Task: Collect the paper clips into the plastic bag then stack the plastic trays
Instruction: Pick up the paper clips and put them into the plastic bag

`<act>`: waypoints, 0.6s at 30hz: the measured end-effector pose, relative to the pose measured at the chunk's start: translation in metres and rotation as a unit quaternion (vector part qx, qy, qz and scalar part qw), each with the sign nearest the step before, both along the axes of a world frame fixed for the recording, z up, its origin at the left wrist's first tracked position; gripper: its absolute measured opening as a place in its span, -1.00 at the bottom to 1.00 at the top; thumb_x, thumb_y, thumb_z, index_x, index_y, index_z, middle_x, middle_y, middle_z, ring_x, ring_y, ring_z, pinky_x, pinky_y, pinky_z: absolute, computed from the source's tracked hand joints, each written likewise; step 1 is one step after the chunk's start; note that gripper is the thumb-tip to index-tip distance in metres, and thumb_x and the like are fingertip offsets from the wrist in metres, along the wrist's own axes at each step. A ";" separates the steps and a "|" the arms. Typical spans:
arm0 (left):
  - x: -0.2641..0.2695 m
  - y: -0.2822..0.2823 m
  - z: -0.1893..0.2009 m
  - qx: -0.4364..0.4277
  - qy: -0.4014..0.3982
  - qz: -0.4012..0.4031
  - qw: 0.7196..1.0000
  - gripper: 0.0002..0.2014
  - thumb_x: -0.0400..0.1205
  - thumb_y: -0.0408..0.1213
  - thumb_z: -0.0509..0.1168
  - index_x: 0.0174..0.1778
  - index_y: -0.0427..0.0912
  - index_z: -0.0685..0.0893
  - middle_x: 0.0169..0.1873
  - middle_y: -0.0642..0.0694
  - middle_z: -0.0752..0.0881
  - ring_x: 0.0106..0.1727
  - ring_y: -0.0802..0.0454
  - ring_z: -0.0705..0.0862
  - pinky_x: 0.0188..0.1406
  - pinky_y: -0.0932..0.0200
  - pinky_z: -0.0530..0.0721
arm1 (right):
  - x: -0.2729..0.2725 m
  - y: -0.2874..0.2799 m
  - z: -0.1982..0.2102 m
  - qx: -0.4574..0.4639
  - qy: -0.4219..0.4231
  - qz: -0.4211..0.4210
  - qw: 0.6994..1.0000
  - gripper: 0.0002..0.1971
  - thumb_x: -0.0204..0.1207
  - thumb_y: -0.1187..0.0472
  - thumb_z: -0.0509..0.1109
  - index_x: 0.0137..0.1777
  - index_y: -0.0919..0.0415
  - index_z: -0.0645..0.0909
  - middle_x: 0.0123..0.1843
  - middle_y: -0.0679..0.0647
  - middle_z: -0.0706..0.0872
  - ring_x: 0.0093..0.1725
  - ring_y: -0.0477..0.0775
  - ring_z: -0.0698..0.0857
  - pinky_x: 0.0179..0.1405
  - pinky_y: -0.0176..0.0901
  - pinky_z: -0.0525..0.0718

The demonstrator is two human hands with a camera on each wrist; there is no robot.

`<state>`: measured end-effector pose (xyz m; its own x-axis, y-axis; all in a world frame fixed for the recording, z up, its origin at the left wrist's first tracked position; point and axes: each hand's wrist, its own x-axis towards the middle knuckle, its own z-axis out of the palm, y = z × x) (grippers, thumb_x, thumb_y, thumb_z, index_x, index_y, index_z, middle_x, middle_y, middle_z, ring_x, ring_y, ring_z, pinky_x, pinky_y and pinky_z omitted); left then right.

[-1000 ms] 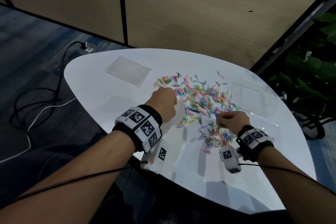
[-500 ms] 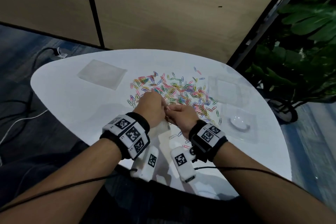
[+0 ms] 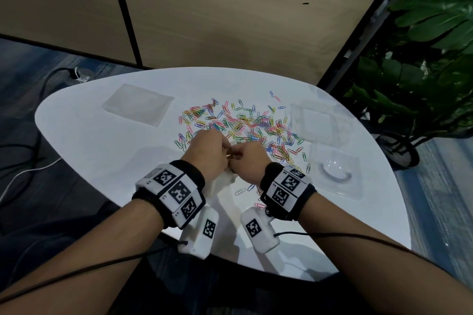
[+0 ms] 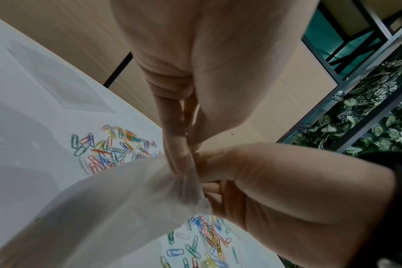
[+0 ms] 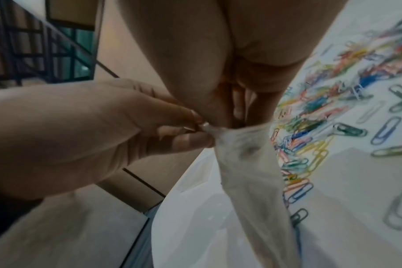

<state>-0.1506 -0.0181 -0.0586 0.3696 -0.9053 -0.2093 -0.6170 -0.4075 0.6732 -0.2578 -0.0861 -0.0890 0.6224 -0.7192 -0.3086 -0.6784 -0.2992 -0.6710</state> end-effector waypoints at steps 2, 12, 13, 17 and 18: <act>0.003 0.001 0.000 0.003 -0.005 -0.003 1.000 -0.74 0.64 -0.50 0.27 -0.02 -0.25 0.89 -0.16 -0.27 0.86 -0.07 -0.19 0.84 0.14 -0.05 0.80 | -0.003 0.000 0.007 0.009 0.002 0.066 0.998 -0.65 0.50 0.46 0.25 -0.33 0.02 0.65 -0.41 -0.09 0.57 -0.39 -0.03 0.52 -0.30 -0.21 0.48; 0.023 0.016 0.012 0.006 -0.037 -0.018 0.999 -0.74 0.68 -0.44 0.23 0.15 -0.33 0.80 0.16 -0.34 0.80 0.20 -0.28 0.80 0.31 -0.12 0.73 | -0.103 -0.025 -0.004 -0.066 0.181 -0.004 0.981 -0.52 0.51 0.18 0.50 0.43 0.07 0.56 0.23 0.09 0.74 0.09 0.05 0.72 0.21 -0.11 0.69; 0.022 0.017 0.013 0.008 -0.042 -0.022 0.999 -0.72 0.69 -0.44 0.23 0.21 -0.31 0.79 0.18 -0.31 0.80 0.22 -0.27 0.79 0.34 -0.11 0.72 | -0.115 -0.024 -0.014 -0.069 0.271 0.009 0.960 -0.37 0.46 0.14 0.54 0.53 0.09 0.43 0.33 0.14 0.66 0.22 0.10 0.67 0.24 -0.12 0.63; 0.016 0.016 0.014 0.019 -0.054 -0.030 0.998 -0.68 0.70 -0.42 0.22 0.30 -0.23 0.77 0.20 -0.27 0.80 0.27 -0.24 0.76 0.42 -0.07 0.65 | -0.141 -0.010 -0.055 -0.012 0.331 -0.035 0.943 -0.02 0.29 0.04 0.67 0.62 0.11 0.17 0.54 0.25 0.32 0.40 0.28 0.57 0.33 0.03 0.63; 0.015 0.015 0.013 0.022 -0.054 -0.029 0.998 -0.68 0.69 -0.42 0.21 0.28 -0.21 0.78 0.20 -0.26 0.80 0.26 -0.24 0.77 0.42 -0.07 0.66 | -0.141 -0.007 -0.061 -0.019 0.314 -0.049 0.948 -0.01 0.29 0.05 0.67 0.62 0.10 0.16 0.55 0.25 0.28 0.38 0.30 0.59 0.33 0.04 0.63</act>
<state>-0.1355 -0.0029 -0.0453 0.3396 -0.9167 -0.2103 -0.7081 -0.3964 0.5843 -0.3988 -0.0931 -0.1499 0.2554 -0.7820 -0.5686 -0.9660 -0.2309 -0.1163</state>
